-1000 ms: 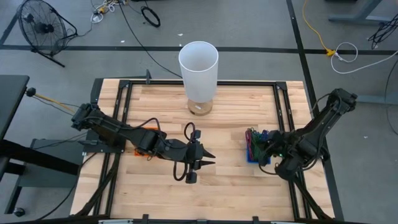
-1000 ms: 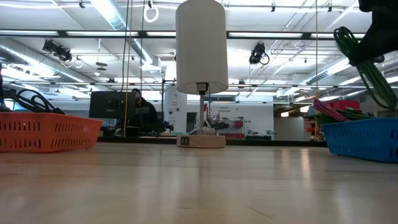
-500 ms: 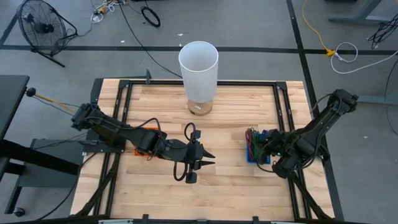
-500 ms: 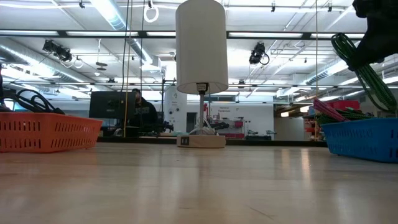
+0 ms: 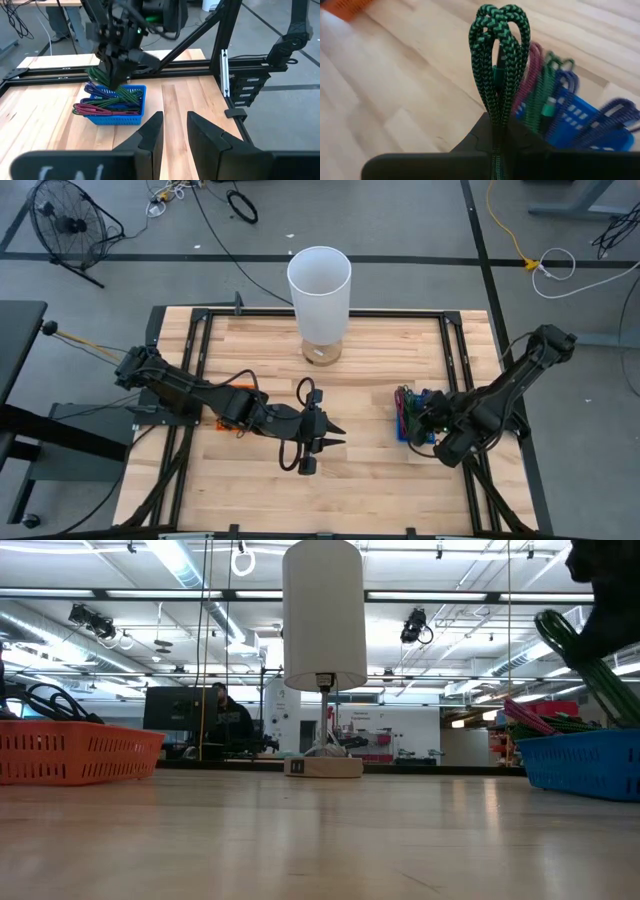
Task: Pick & Place USB Port
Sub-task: Put the green charger cable into the blue bin, then return to Home Position
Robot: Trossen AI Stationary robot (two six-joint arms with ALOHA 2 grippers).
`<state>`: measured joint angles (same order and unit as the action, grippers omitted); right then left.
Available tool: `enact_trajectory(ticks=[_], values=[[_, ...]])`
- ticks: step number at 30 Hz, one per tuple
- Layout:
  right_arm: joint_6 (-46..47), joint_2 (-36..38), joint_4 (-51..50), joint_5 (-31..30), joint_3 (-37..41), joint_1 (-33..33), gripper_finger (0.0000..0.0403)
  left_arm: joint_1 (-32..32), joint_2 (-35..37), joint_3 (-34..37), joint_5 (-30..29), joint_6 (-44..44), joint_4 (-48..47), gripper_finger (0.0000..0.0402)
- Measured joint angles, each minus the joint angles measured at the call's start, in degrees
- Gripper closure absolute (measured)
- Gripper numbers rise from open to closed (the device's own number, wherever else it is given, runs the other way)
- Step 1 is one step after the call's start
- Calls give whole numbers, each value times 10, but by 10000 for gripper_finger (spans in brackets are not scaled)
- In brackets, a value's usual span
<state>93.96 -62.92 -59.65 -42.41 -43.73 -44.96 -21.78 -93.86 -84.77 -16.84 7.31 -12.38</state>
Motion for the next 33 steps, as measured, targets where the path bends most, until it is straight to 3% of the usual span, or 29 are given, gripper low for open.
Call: enact_trajectory(ticks=[7, 15, 33], values=[[24, 10, 1, 47, 48, 14, 394, 0, 0, 0, 0, 0, 0, 312], [29, 18, 14, 50, 52, 17, 391, 0, 0, 0, 1, 0, -4, 312], [7, 17, 26, 10, 52, 18, 300, 0, 0, 0, 1, 0, -11, 312]])
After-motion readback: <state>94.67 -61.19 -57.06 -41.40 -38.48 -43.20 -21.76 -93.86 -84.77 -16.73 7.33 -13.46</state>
